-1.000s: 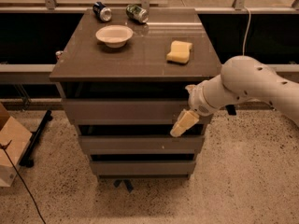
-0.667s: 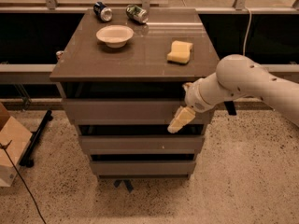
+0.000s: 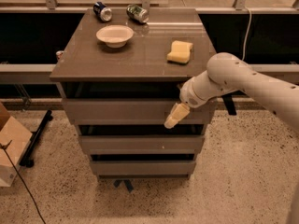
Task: Open top drawer
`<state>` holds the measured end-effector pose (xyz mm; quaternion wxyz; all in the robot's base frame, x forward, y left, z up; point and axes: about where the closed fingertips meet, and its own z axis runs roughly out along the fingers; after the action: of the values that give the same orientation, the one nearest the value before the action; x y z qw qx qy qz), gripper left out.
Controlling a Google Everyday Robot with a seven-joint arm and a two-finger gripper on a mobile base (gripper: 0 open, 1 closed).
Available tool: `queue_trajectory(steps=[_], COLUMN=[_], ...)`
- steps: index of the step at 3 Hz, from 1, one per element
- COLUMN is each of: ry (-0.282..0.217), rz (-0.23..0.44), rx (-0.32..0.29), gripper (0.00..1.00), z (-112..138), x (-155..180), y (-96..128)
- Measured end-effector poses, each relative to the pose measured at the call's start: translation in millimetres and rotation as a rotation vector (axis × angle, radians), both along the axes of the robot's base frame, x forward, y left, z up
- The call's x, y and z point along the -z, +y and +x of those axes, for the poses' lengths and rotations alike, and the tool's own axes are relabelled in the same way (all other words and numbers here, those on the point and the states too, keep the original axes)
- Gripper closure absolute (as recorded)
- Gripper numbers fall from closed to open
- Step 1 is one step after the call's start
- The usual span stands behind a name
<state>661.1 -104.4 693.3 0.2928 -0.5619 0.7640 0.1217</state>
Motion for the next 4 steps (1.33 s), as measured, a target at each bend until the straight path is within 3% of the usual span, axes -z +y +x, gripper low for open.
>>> queue_trajectory(steps=[1, 2, 4], ry=[0.049, 0.093, 0.097], rz=[0.002, -0.032, -0.038], rx=[-0.034, -0.088, -0.095], gripper=[0.19, 0.50, 1.00], z=[0, -25, -30], x=[17, 20, 16], y=[7, 0, -2])
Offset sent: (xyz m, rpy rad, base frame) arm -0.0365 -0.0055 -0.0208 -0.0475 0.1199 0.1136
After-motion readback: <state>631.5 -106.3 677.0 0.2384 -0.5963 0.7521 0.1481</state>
